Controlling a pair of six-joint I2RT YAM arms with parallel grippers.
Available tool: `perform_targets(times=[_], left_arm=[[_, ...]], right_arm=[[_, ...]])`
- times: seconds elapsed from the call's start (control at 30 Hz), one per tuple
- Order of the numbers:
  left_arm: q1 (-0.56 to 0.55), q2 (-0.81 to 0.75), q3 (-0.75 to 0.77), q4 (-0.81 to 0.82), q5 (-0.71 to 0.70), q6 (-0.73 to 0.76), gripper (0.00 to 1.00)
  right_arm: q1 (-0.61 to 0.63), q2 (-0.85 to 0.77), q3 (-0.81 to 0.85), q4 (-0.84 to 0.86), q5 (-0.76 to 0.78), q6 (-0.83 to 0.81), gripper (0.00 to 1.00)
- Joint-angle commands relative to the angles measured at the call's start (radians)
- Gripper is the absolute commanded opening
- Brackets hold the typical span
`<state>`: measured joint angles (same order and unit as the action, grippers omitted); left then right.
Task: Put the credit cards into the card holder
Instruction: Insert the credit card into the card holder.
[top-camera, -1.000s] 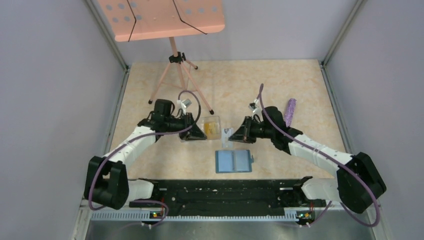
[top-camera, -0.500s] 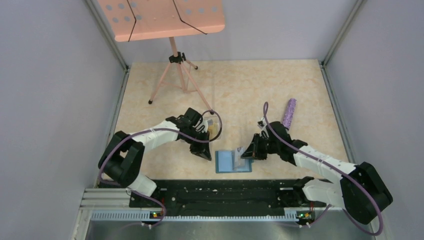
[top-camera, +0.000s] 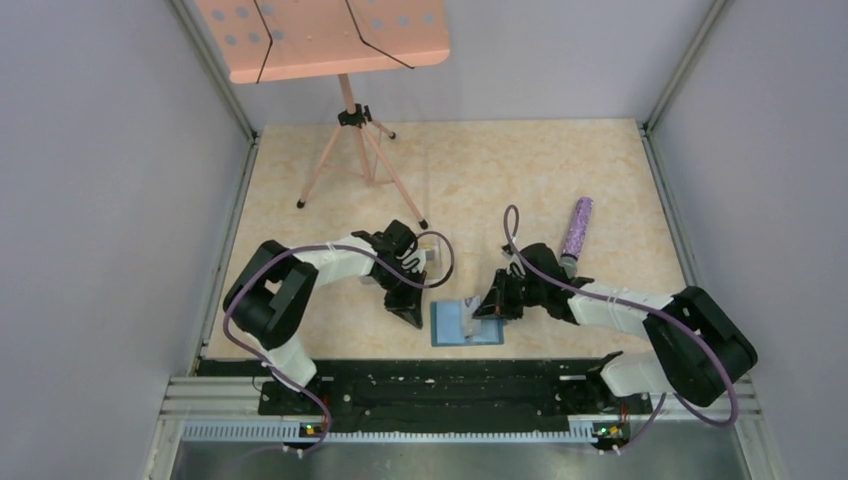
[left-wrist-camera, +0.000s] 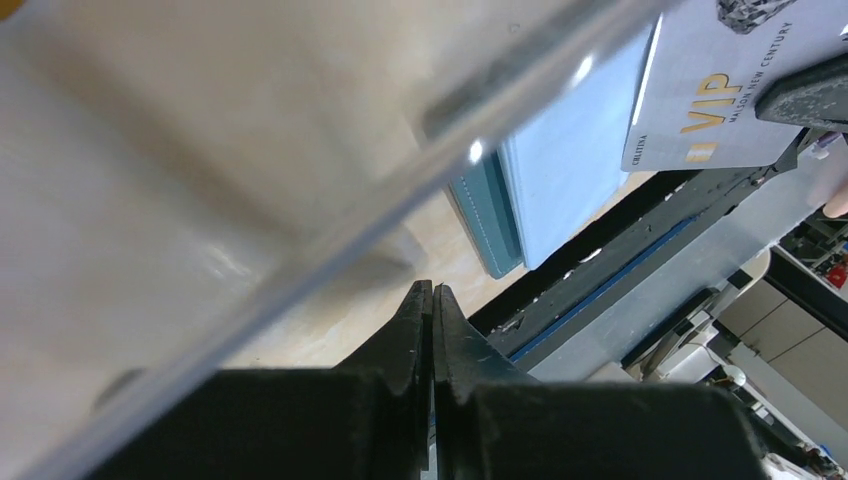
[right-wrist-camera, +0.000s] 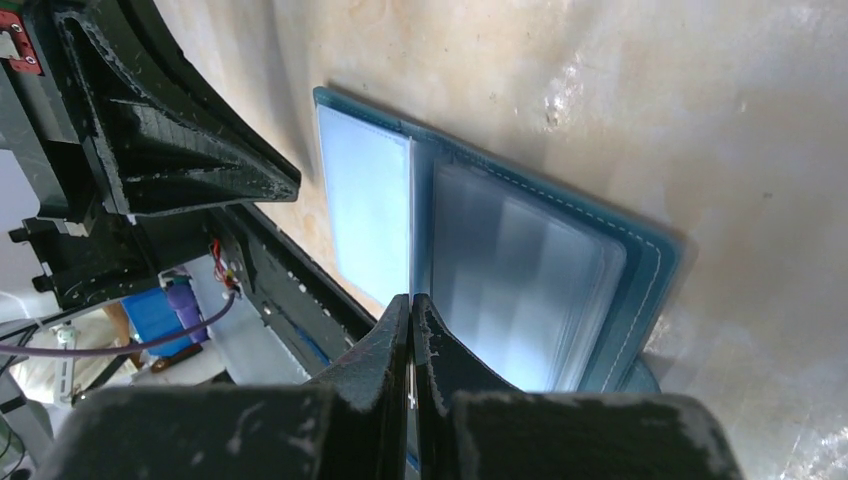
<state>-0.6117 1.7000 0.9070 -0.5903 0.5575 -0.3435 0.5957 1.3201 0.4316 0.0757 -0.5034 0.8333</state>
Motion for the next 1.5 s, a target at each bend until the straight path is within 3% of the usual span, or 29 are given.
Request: perform_targets(times=[0.0, 1.0, 1.23, 1.47], left_arm=[[-0.008, 0.025, 0.045, -0.02, 0.01, 0.048, 0.0], [-0.042, 0.126, 0.081, -0.002, 0.03, 0.038, 0.0], [-0.043, 0.133, 0.087, -0.011, 0.024, 0.044, 0.0], [-0.042, 0.136, 0.09, -0.016, 0.023, 0.049, 0.0]], right_arm=[[0.02, 0.027, -0.004, 0.095, -0.008, -0.019, 0.0], [0.058, 0.094, -0.122, 0.349, -0.066, 0.112, 0.0], [0.059, 0.132, -0.097, 0.349, -0.088, 0.088, 0.0], [0.06, 0.164, -0.013, 0.213, -0.072, -0.01, 0.0]])
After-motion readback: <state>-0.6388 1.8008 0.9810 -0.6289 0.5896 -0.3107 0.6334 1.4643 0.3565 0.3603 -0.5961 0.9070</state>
